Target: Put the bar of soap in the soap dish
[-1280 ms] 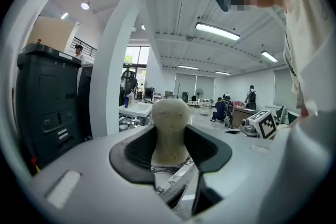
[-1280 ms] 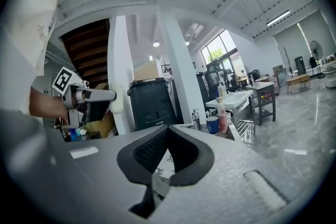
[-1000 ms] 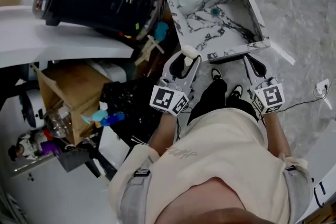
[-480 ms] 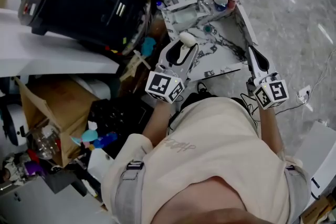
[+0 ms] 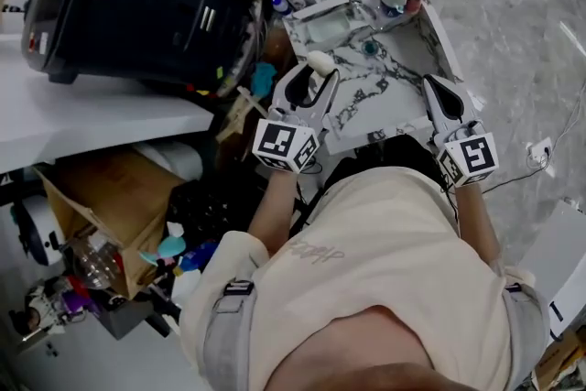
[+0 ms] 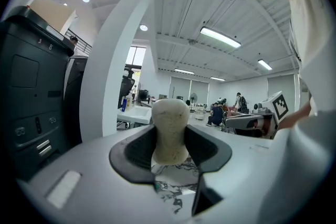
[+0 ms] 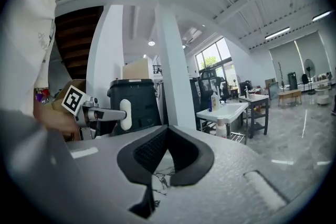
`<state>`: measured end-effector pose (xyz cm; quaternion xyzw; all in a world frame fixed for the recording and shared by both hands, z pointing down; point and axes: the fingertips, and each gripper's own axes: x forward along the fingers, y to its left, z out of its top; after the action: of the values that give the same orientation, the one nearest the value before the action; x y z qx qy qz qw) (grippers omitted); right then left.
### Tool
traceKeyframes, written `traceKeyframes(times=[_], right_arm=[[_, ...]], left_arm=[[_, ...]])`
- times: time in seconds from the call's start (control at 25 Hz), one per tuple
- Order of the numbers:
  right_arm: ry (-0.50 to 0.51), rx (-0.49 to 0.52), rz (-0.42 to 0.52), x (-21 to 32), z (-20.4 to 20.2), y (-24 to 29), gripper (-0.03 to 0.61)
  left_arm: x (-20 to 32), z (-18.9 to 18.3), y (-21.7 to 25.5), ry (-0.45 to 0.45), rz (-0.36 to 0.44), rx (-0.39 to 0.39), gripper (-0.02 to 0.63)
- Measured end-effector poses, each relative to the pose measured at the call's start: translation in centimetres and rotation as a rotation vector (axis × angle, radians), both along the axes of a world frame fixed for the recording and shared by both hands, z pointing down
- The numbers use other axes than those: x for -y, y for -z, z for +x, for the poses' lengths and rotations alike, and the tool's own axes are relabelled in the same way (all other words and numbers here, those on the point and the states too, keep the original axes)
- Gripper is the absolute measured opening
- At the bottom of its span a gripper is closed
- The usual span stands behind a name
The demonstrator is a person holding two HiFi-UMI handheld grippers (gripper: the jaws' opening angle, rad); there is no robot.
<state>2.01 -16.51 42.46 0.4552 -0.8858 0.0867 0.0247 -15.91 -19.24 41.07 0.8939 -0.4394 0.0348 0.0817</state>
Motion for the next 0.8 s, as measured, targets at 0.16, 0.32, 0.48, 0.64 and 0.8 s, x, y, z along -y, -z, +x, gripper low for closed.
traceKeyframes(times=[0.16,0.32,0.48,0.64,0.8], right_arm=[[0.027,0.045,-0.016,2.8,0.7,-0.2,0.002],[0.08,0.04,-0.019,5.6,2.0,-0.5,0.002],[0.114,0.043,-0.029,7.6,3.0,-1.3,0.002],[0.136,0.052,-0.054,8.7,3.7,-2.2,0.002],[0.158,0.049,-0.081,9.0,4.1,-3.2,0.002]], left_arm=[[2.2,0.4,-1.2,0.016,-0.025,0.105,0.196],[5.2,0.5,-3.1,0.023,-0.062,0.194,0.196],[8.2,0.2,-5.9,-0.01,-0.087,0.321,0.195],[11.0,-0.3,-9.4,-0.042,-0.131,0.443,0.195],[13.2,-0.8,-13.0,-0.081,-0.193,0.523,0.195]])
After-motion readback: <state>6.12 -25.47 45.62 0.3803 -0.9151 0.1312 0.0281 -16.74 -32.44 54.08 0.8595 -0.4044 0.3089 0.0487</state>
